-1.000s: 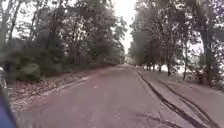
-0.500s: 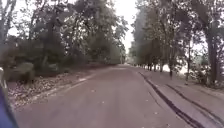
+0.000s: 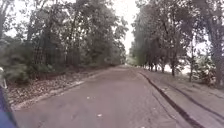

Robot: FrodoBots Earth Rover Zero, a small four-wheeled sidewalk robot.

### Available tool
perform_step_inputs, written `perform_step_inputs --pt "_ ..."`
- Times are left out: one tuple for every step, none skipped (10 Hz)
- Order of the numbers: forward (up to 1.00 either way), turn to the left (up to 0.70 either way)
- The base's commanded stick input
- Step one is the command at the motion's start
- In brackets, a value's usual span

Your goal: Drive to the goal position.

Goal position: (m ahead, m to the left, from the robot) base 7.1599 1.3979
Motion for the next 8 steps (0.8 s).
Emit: perform_step_inputs --pt "0.70 -0.01" --pt "0.70 -0.01" --pt "0.70 -0.01" --pt "0.70 -0.01" --pt "0.70 -0.01" --pt "0.70 -0.01" --pt "0.70 -0.01" --pt "0.70 -0.02"
